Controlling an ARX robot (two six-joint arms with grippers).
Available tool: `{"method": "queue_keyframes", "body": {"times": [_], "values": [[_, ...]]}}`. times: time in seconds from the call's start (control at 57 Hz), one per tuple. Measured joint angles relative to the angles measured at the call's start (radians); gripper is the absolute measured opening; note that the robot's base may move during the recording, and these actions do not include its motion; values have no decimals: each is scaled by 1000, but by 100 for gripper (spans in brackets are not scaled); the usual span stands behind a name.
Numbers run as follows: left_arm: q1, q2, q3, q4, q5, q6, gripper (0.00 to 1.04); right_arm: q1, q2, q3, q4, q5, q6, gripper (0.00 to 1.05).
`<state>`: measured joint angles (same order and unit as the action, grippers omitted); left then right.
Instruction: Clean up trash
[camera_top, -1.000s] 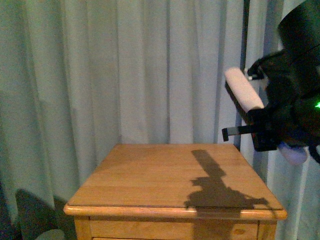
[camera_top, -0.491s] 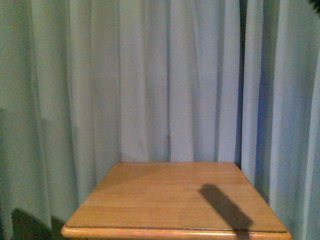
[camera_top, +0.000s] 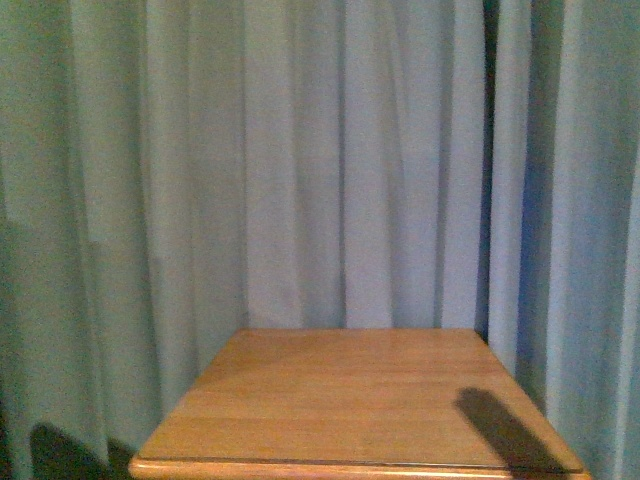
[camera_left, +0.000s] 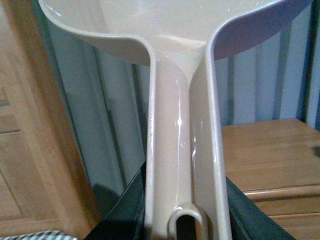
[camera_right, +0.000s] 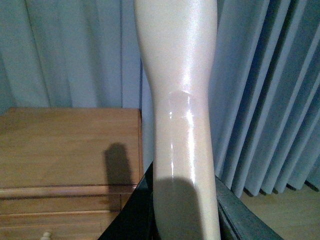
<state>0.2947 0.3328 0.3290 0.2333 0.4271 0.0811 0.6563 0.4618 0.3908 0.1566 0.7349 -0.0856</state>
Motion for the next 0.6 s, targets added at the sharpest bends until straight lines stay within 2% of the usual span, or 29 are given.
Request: {"method": "queue_keyframes", "body": {"times": [0.596], "values": [[2, -2, -5, -2, -10, -1, 27, 0, -3, -5, -1, -10, 10, 19]]}}
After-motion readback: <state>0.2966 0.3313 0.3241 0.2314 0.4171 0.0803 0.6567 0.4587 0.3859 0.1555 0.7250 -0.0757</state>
